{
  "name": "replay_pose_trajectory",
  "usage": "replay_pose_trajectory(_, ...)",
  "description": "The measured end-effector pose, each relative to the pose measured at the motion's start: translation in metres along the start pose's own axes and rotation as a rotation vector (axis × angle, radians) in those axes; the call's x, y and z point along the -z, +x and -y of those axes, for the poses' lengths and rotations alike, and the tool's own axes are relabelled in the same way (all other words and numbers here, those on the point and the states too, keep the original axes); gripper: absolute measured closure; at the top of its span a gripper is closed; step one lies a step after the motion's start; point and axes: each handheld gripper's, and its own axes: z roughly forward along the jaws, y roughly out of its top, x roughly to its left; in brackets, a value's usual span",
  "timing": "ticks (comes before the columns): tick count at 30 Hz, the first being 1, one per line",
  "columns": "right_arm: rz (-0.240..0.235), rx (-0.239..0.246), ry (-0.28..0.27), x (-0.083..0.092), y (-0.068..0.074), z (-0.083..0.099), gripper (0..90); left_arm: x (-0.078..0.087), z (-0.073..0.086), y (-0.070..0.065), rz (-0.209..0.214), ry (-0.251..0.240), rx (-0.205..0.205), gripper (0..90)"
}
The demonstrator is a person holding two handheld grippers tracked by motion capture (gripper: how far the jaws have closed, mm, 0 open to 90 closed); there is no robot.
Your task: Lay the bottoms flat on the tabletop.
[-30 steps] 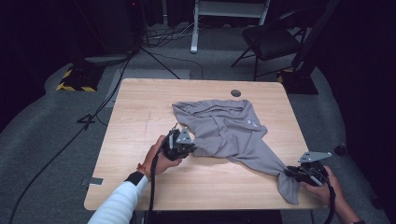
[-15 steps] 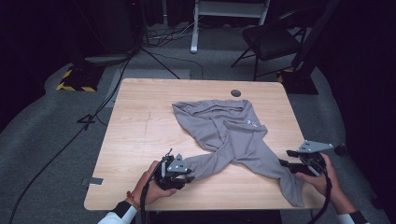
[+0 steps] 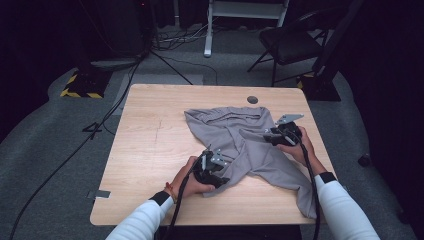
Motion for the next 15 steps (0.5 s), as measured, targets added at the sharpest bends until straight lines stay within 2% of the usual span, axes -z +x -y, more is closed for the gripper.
replay_pose_trajectory(1,-0.009,-0.016,0.004,-0.006,-0.003,-0.002,48.9,-0.002,0.000,0.003,0.015,0.004,-0.007,53.1)
replay_pose_trajectory(2,-0.015,-0.023,0.014,-0.012,-0.005,-0.004,48.7,-0.003,0.001,0.005,0.024,0.015,-0.030,61.8)
replay_pose_trajectory(4,0.004,-0.019,0.041,-0.022,-0.008,-0.005,49.5,-0.005,0.003,0.008,0.021,0.051,-0.051,71.8)
replay_pose_trajectory(5,0.002,-0.023,0.051,-0.026,-0.009,-0.005,51.3,-0.004,0.004,0.009,0.031,0.048,-0.053,79.8)
replay_pose_trajectory(7,-0.007,-0.058,0.034,-0.029,-0.016,-0.004,55.9,0.000,0.007,0.009,0.015,0.051,-0.061,88.1)
replay_pose_trajectory(9,-0.005,-0.088,0.037,-0.029,-0.023,-0.002,61.2,0.005,0.011,0.008,0.009,0.064,-0.071,88.7)
replay_pose_trajectory(12,0.066,-0.123,0.048,-0.025,-0.036,0.003,63.9,0.013,0.023,0.007,0.004,0.075,-0.063,88.9)
replay_pose_trajectory(15,0.154,-0.186,0.055,-0.016,-0.056,0.015,63.9,0.027,0.041,0.002,0.008,0.073,-0.024,88.9)
